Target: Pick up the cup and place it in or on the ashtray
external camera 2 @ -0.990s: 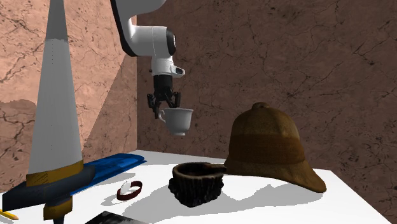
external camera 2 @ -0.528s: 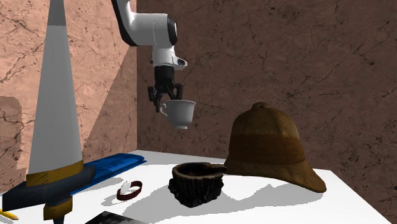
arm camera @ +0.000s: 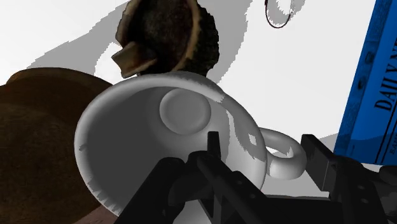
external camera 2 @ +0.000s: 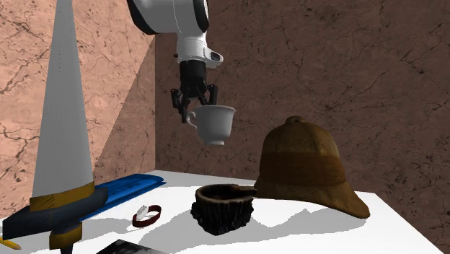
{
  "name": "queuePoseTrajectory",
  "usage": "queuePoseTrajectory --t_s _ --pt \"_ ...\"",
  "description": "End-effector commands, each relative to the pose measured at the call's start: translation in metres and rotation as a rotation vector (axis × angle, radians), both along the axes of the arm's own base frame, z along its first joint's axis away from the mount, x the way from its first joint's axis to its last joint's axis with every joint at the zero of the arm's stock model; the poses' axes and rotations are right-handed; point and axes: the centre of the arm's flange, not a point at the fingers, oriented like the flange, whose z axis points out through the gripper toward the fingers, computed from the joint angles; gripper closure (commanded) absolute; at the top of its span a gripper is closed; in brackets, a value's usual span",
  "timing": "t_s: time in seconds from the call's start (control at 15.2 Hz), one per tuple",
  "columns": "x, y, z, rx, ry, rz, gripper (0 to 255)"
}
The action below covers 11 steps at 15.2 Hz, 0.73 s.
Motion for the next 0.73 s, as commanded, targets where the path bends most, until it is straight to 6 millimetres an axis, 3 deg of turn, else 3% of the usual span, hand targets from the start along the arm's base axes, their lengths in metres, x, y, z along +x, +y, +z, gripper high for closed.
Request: queuePoseTrajectory --t_s 0.0,0.33,0.66 --pt "-0.019 -0.018 0.004 0.000 0.000 0.000 255" --pt "-0.069 -0.063 0.012 0.000 0.000 0.000 255" --pt "-0.069 -0.063 -0.014 0.000 0.000 0.000 255"
